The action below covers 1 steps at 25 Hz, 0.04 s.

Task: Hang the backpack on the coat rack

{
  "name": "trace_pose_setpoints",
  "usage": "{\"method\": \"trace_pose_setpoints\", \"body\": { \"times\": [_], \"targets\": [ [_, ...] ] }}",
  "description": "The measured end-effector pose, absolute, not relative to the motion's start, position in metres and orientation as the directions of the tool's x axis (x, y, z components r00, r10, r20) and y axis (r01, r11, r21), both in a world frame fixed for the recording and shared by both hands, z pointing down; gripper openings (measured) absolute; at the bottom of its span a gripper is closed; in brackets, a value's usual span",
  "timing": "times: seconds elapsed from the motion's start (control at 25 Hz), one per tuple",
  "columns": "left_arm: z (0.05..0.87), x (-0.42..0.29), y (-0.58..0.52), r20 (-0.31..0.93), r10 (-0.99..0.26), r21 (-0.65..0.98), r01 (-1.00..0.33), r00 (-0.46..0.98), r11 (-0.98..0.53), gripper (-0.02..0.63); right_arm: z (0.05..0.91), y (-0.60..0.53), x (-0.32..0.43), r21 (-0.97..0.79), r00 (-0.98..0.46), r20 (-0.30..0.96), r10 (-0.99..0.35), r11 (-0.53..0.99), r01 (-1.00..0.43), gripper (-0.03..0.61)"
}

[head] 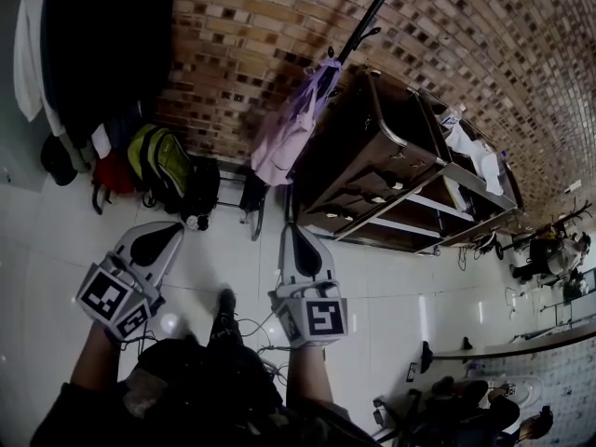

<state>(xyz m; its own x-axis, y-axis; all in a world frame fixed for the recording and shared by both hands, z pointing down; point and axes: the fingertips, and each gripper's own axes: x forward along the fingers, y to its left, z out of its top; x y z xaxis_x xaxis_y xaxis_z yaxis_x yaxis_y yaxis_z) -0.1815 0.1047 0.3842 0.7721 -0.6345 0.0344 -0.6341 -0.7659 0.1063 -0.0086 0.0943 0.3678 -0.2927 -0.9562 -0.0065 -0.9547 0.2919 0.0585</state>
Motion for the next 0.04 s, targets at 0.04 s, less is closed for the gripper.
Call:
{"method": "trace_pose_setpoints", "body": {
  "times": [0.04],
  "targets": [
    [0.3833, -0.1845, 0.1088, 0.033, -0.634, 0.101, -0.634, 0.773, -0.767, 0.039, 0.3659, 0.0981, -0.0114, 0.057, -0.290, -0.008, -0.957, 0.289, -0.956, 0.002]
  ]
}}
